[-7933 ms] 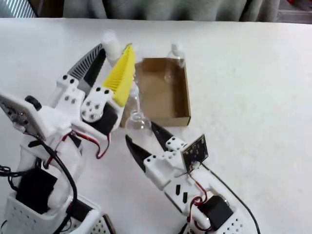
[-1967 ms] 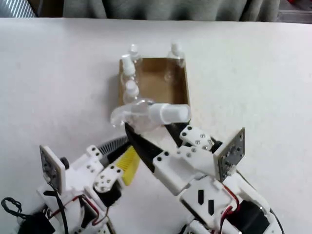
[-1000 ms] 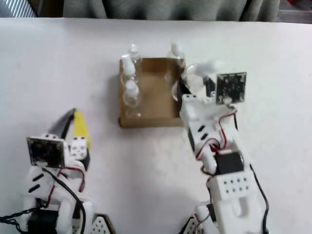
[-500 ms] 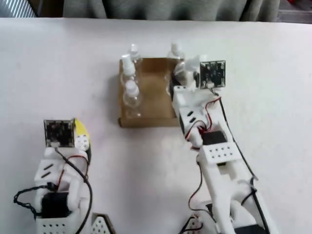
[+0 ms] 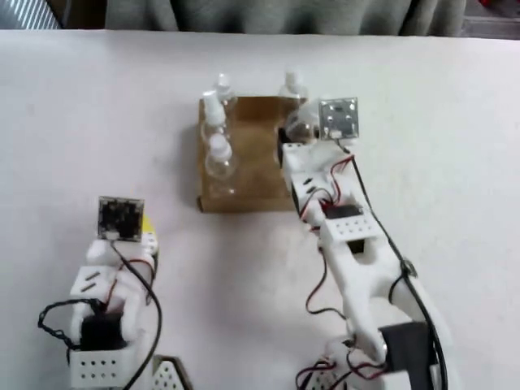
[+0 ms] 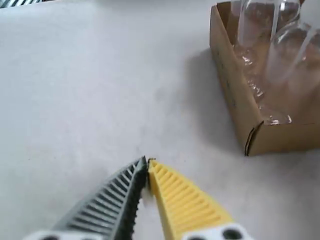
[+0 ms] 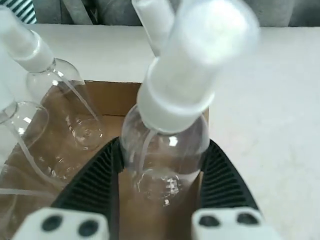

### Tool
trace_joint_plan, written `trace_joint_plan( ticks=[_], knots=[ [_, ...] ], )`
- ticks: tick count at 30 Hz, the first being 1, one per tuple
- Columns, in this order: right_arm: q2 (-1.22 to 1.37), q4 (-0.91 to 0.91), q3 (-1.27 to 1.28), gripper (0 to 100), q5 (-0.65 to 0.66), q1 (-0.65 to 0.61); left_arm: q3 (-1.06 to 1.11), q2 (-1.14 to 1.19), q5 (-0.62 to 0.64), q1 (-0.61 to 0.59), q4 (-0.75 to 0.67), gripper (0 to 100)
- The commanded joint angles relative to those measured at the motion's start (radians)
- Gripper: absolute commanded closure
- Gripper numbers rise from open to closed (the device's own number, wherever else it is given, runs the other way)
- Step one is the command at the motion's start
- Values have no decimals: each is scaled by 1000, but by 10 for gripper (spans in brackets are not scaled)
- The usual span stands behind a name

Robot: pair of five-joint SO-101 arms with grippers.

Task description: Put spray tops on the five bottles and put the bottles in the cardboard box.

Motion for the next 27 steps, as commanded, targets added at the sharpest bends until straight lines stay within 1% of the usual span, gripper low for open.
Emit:
trace_joint_plan(
  ticks=[1,6,10,27],
  knots=[
    [31,-25,-84,984,-9,5,-2,-10,-34,-5,-28,980],
    [113,-25,-140,984,-5,10,-2,-10,-35,-4,-21,980],
    [173,-25,-166,983,80,5,-2,-10,-35,-5,-21,980],
    [292,-27,-183,981,89,4,-2,-10,-35,-7,-18,980]
  ],
)
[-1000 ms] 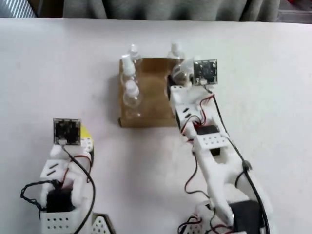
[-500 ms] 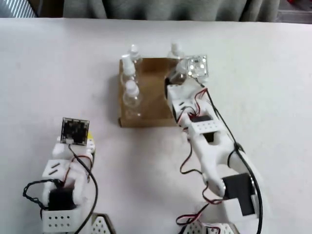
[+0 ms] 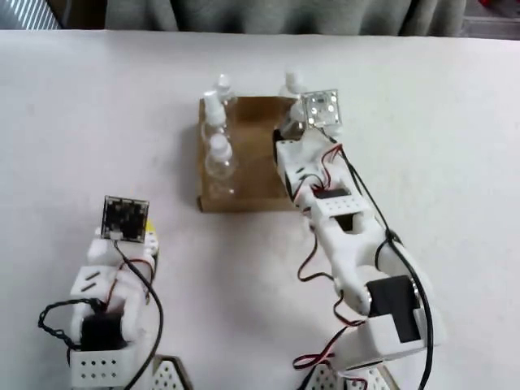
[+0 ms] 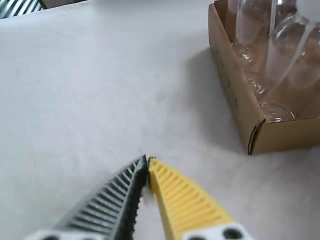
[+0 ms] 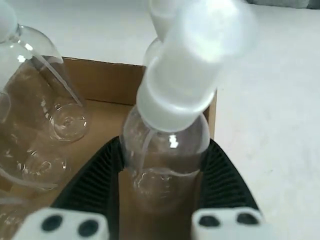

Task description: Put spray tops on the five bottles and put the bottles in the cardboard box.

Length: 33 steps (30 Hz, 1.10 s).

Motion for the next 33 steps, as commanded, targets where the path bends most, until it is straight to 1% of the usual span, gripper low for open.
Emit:
trace_joint_plan(
  ticks=[1,12,14,18,25,33],
  knots=[
    [15,-5,-28,981,15,4,-2,-12,-12,-7,-15,980],
    [10,-4,-41,975,15,5,-2,-12,-12,-4,-20,980],
    [10,-4,-41,936,15,5,-2,-12,-12,-4,-20,980],
    [16,2,-40,827,15,4,-2,-12,-12,-4,-21,980],
    [18,-2,-38,769,17,2,-2,-12,-12,-4,-21,980],
    [18,2,-35,598,17,-18,-2,-12,-14,-4,-21,980]
  ],
)
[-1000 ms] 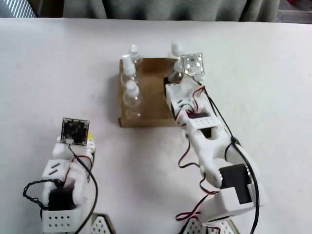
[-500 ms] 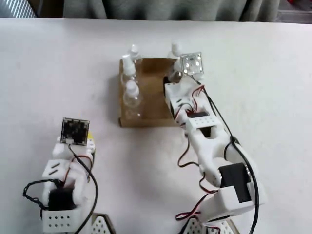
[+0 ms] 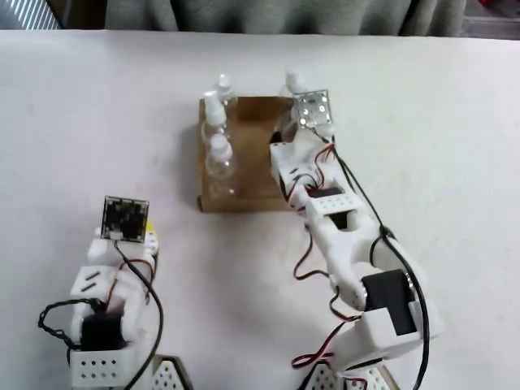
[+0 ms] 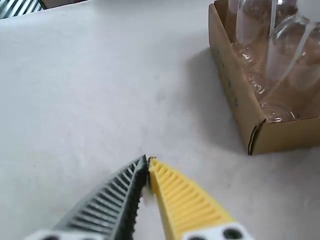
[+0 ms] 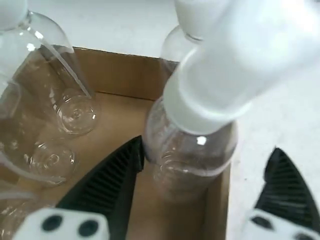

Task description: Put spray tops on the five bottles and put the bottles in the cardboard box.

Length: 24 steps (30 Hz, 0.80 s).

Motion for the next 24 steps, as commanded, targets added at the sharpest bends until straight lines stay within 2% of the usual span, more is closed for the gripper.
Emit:
trace_joint_plan(
  ticks=[1,14,24],
  knots=[
    [-1,-4,-17,580,14,-7,-2,-12,-12,-4,-21,980],
    [-10,-10,-18,503,14,-7,-2,-12,-12,-4,-21,980],
    [-111,-4,-17,500,14,-1,-2,-12,-12,-4,-21,980]
  ],
)
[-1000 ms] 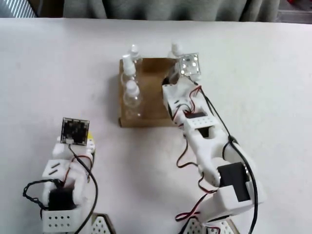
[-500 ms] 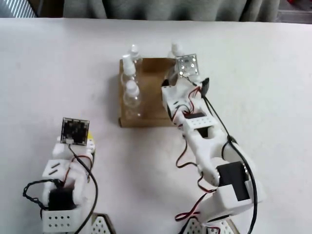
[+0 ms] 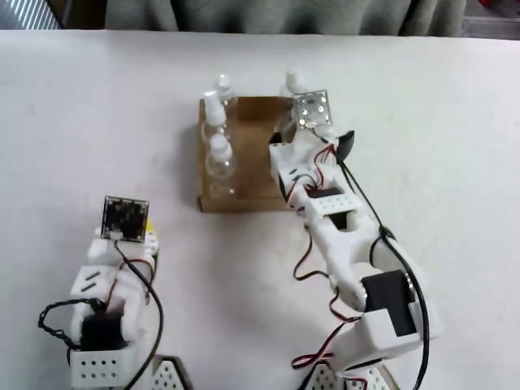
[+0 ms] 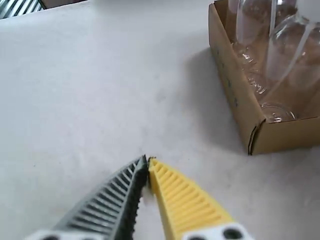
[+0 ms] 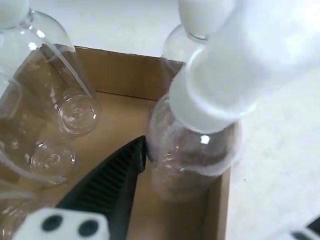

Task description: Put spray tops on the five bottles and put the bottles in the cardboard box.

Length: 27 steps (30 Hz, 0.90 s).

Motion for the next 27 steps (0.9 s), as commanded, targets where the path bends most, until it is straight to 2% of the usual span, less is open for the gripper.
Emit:
trace_joint_plan(
  ticks=[1,10,27],
  knots=[
    [-102,-5,-8,500,12,1,-2,-12,-12,-4,-21,980],
    [-213,-2,61,500,12,-5,-2,-12,-12,-4,-21,980],
    [-214,31,58,501,12,-5,-2,-12,-12,-4,-21,980]
  ],
)
